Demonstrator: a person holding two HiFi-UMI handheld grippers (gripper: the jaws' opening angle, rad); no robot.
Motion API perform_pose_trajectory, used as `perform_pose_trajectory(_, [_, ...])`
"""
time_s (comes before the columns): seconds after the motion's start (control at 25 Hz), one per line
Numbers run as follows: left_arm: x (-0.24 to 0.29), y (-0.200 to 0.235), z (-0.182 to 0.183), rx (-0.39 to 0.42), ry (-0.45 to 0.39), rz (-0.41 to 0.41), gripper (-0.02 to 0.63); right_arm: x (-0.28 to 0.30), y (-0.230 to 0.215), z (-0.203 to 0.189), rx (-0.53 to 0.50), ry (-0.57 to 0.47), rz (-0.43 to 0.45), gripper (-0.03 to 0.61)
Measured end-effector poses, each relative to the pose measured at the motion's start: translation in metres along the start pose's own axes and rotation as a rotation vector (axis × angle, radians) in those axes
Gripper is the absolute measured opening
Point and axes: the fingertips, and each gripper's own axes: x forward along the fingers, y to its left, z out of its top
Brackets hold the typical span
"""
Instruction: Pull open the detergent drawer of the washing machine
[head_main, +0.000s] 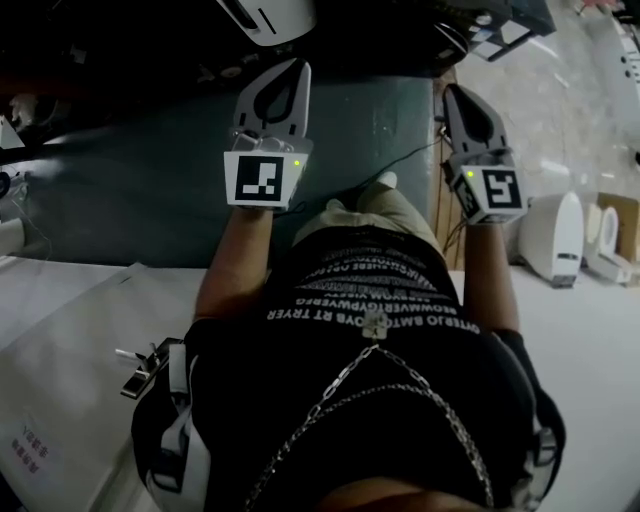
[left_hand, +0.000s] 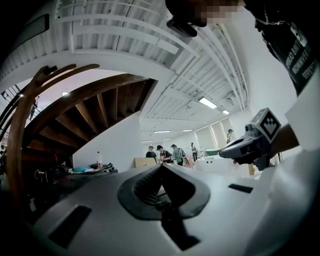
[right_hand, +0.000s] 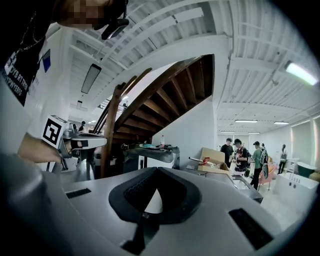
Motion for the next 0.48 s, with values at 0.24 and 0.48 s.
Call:
perform_pose_trajectory(0.24, [0.009,-0.003,-0.005,-0.009,0.012,-0.009,0.003,0.005,-0.009,0.002,0.025,0.002,0.0,0.003])
perform_pose_trajectory(0.48, [0.037,0.001,-0.008,-0.052,0.032,-0.013,0.003,0.019,-0.039,-0.006,0.039,0.016,-0.012,0.003])
